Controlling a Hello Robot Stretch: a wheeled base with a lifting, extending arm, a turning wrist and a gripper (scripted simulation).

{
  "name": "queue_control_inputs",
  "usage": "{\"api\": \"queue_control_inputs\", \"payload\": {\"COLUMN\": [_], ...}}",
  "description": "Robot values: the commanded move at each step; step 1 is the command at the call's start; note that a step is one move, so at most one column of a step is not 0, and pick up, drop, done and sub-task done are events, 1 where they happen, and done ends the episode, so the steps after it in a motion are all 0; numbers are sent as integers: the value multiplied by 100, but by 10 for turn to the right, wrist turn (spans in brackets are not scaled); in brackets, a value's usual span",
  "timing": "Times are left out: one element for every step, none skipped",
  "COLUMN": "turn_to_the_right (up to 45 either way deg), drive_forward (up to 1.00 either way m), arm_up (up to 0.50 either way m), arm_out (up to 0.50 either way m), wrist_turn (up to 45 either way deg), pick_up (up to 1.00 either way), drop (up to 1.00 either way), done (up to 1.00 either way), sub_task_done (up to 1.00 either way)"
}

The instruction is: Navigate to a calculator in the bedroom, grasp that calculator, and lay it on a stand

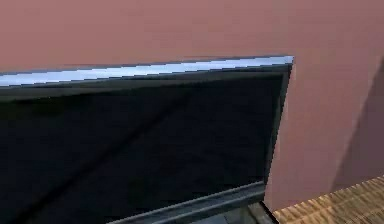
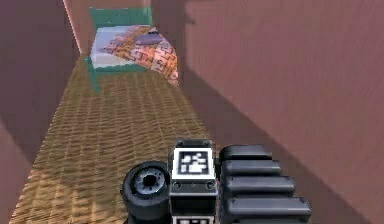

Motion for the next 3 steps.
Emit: {"api": "queue_control_inputs", "payload": {"turn_to_the_right": [-270,0,-450], "drive_forward": [0,30,0], "arm_up": [0,0,0], "arm_out": [0,0,0], "wrist_turn": [0,0,0], "pick_up": [0,0,0], "drop": [0,0,0], "done": [0,0,0], "sub_task_done": [0,0,0]}}
